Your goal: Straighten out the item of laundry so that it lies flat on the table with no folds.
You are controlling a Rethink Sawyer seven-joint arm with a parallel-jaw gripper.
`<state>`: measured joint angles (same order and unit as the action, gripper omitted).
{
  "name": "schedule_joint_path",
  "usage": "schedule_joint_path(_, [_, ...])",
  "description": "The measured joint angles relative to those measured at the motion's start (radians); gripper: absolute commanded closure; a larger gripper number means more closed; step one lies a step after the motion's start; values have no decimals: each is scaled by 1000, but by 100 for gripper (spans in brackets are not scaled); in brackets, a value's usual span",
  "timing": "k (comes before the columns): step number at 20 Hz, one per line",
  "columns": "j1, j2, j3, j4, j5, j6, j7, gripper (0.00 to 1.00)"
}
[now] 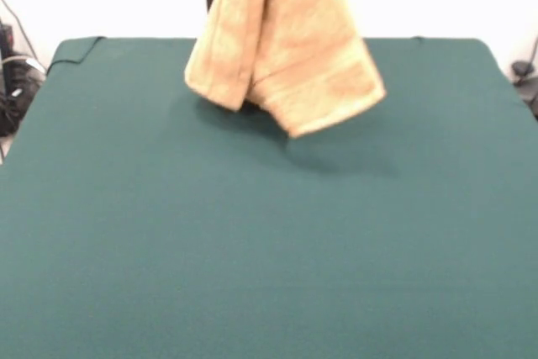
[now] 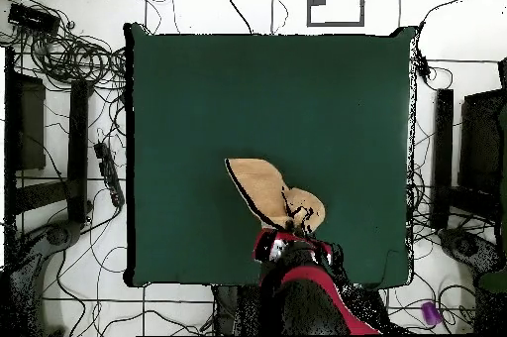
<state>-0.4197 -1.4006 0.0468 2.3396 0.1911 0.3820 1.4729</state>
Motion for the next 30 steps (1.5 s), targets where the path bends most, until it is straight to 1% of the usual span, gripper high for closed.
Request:
schedule_joint_path(3, [-42,70,38,23,-72,-93,0,100])
schedule_joint_path(4, [-65,136,59,29,-141,-156,0,100])
schedule_joint_path(8, [-88,265,91,30,-276,-255,0,100])
schedule_joint_path(11, [-98,325,103,30,-334,-288,0,100])
schedule_joint_path(12, [-104,366,108,29,-373,-308,0,100])
schedule_joint_path(15, [-113,439,112,29,-436,-335,0,100])
schedule_joint_path(16, [-120,481,116,28,-470,-345,0,100])
schedule_joint_path(17, [-122,496,118,28,-481,-346,0,100])
schedule_joint_path(20, [-133,590,142,16,-546,-348,0,100])
schedule_joint_path(25, [-136,642,167,-7,-573,-348,0,100])
schedule_joint_path(30, [-153,654,204,-31,-573,-333,0,100])
